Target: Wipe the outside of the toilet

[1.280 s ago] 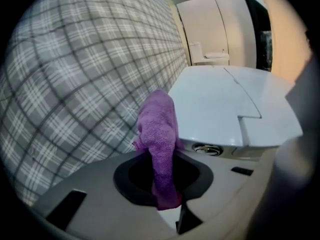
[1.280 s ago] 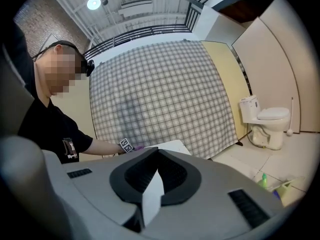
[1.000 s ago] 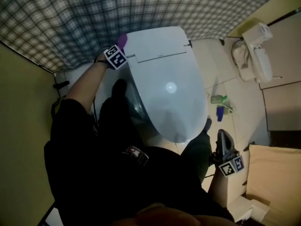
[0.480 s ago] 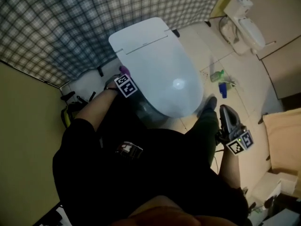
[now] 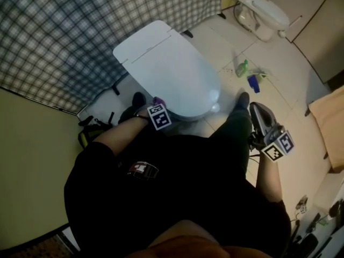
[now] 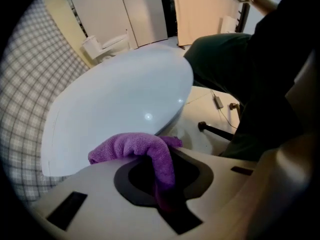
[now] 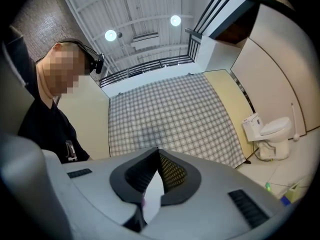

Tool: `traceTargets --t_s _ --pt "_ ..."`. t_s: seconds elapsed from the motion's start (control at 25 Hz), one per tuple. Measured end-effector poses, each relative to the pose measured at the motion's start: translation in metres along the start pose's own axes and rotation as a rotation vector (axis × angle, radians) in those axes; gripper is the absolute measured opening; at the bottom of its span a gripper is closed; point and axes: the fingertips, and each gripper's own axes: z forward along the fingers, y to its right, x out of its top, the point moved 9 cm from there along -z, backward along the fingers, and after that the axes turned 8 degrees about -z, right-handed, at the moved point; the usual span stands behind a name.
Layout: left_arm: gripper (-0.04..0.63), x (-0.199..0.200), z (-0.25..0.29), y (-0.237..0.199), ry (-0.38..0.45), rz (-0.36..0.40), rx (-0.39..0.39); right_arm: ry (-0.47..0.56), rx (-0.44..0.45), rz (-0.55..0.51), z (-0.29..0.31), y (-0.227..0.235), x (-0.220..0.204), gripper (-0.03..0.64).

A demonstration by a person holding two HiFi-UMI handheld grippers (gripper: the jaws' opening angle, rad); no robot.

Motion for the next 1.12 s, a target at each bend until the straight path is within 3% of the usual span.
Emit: traceTargets --t_s 0.2,0.48,0.64,0.8,0.92,1.12 --pt "0.057 0.055 0.002 0.072 0.041 0.13 -0.147 0.047 -0.047 0.008 -0.039 0.008 0.003 -0.011" --pt "0.057 0.122 0.01 0.099 -0.017 0.125 -0.209 0.079 -0.087 -0.002 -0.073 0.011 0.009 -0.011" --pt "0.057 0.152 0.01 0.106 0.003 0.191 -0.196 0.092 -0.143 0.011 -0.1 0.017 0.007 -0.011" --pt "0.058 0.193 0.003 0.102 0.037 0.331 -0.079 0.103 -0.19 0.024 -0.122 0.024 0.007 -0.011" --pt "0.058 0.219 0.01 0.1 0.011 0.407 -0.048 0.111 -0.222 0.026 -0.136 0.026 0.006 -0.011" --pt "0.058 0.264 0.021 0.089 0.003 0.459 0.001 0.114 -0.275 0.042 -0.16 0.035 0.002 -0.011"
